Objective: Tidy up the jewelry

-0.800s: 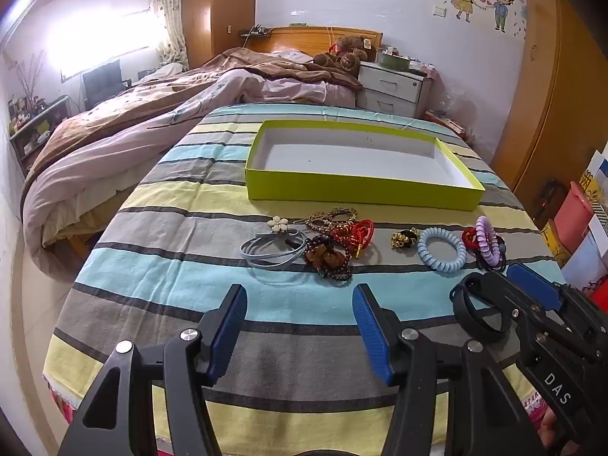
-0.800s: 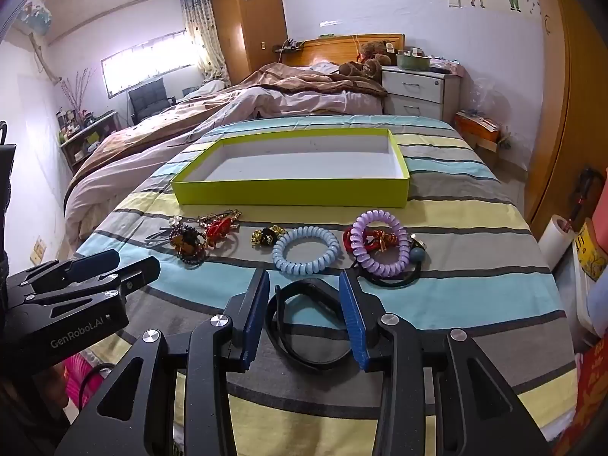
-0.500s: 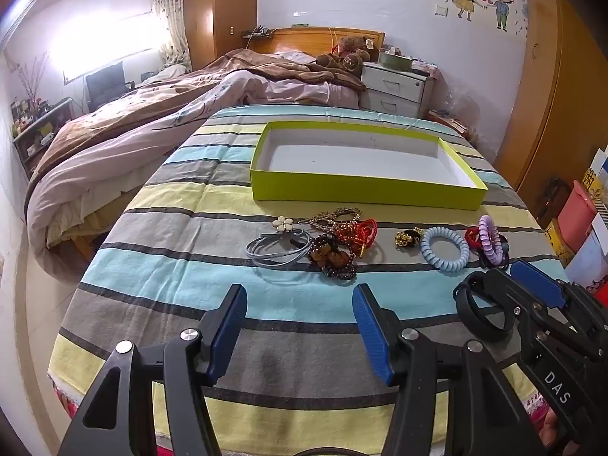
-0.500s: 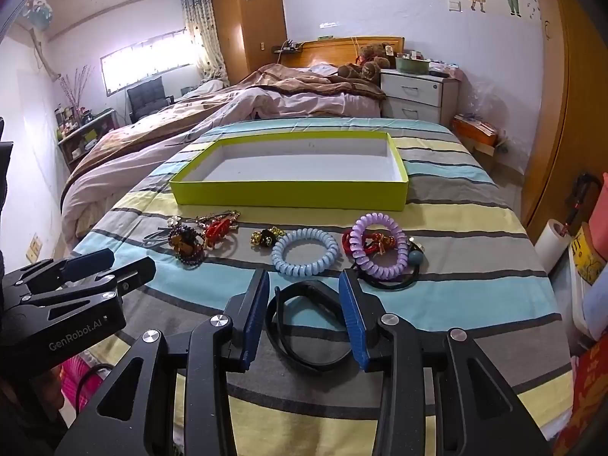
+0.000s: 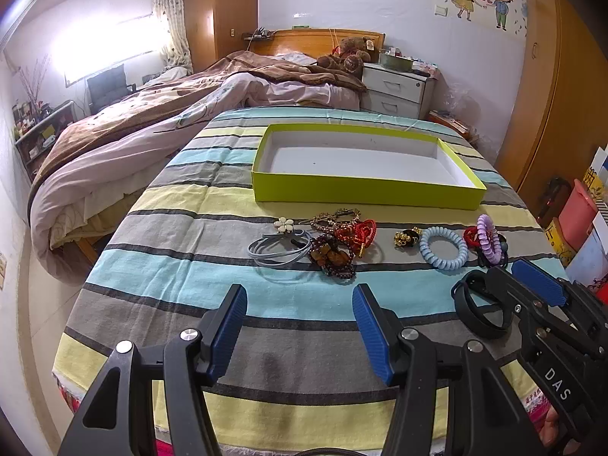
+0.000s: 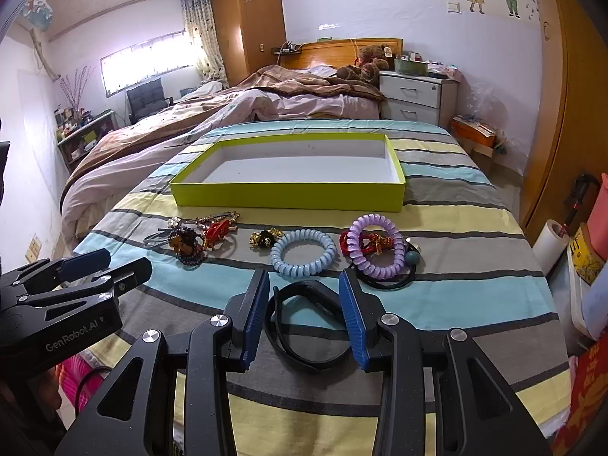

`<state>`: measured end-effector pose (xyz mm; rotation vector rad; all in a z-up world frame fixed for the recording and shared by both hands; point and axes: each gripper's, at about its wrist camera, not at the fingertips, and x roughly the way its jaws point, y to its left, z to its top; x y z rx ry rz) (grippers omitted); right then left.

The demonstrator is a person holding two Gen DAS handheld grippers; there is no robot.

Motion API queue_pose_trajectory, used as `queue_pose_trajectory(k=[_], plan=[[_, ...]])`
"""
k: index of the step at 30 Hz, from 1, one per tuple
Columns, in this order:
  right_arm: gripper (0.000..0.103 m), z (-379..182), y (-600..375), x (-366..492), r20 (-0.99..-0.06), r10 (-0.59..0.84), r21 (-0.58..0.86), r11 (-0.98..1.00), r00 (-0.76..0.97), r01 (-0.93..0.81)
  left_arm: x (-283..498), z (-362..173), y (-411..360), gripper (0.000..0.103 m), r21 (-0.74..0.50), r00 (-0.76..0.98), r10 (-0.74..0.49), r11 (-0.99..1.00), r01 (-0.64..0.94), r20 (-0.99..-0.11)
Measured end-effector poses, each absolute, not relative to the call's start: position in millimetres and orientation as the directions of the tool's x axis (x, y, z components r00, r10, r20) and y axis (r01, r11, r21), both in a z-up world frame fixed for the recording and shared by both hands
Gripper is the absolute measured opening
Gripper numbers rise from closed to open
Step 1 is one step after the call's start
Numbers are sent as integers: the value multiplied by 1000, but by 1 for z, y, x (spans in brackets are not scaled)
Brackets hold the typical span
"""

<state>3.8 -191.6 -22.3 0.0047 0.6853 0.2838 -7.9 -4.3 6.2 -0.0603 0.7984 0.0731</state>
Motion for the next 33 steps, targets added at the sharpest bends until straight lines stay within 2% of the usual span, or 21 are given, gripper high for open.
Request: queue_pose_trajectory(k=[33], plan=[[39, -18, -197, 0, -622, 257, 100, 963, 739, -251, -10, 7, -3, 57, -18, 699, 52, 996, -92, -714]])
